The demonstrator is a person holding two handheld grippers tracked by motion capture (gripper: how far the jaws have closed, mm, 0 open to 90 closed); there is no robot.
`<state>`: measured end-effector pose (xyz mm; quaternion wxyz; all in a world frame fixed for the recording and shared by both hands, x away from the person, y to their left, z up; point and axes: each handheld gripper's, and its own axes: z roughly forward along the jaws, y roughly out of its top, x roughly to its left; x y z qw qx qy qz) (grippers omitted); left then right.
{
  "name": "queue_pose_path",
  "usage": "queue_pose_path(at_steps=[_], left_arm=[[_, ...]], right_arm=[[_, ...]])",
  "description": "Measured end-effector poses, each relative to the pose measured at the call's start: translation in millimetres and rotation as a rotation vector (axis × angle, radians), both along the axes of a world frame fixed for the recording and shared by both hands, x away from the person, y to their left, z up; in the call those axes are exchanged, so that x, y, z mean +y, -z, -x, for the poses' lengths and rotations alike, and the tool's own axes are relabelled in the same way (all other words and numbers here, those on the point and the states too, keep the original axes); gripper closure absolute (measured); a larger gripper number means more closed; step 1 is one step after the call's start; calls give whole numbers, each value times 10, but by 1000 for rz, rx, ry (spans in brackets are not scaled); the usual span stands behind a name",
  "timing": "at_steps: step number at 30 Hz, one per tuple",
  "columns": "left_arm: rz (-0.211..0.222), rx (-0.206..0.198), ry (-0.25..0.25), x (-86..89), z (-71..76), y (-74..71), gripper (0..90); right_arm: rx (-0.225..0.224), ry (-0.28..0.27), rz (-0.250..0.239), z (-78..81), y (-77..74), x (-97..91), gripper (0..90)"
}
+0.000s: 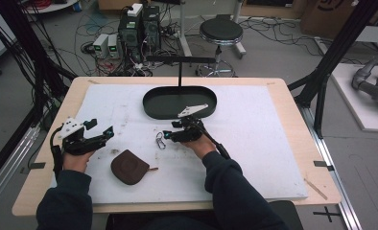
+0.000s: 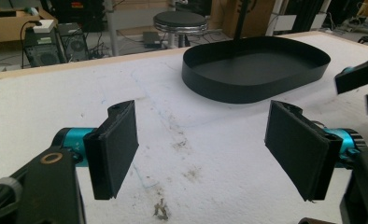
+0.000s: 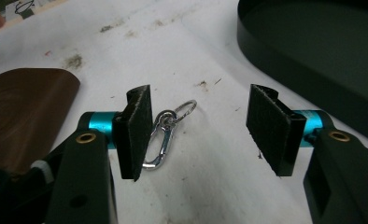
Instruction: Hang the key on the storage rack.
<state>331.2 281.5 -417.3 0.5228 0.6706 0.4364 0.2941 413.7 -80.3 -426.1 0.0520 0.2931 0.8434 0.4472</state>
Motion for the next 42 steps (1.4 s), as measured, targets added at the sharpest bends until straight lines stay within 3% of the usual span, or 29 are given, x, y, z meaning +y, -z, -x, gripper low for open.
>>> queue_pose_path(at_steps=[7, 11, 13, 14, 17, 22, 28, 34, 39, 42], left_arm=[[-2, 3, 7, -18, -13, 8, 256], [-6, 2, 2, -13, -12, 4, 262], [-6, 1, 1, -11, -12, 4, 263], [-5, 1, 2, -9, -13, 5, 263], [-6, 4, 1, -8, -15, 8, 263], [-8, 6, 3, -16, -19, 10, 264], [-6, 8, 3, -12, -19, 11, 264], [-5, 9, 4, -12, -20, 12, 264], [-5, 9, 4, -13, -21, 13, 265], [-3, 10, 3, -10, -18, 11, 265]], right_arm=[[56, -34, 28, -62, 168, 238, 477], [51, -75, 82, -58, 221, 319, 579], [51, -80, 81, -58, 224, 323, 605], [43, -82, 101, -51, 216, 326, 668], [46, -87, 106, -56, 218, 318, 688], [23, -98, 117, -47, 207, 329, 707], [-26, -130, 163, -37, 162, 394, 851], [-47, -143, 193, -41, 131, 413, 887], [-69, -165, 208, -35, 120, 463, 835], [-93, -171, 234, -28, 108, 502, 887]])
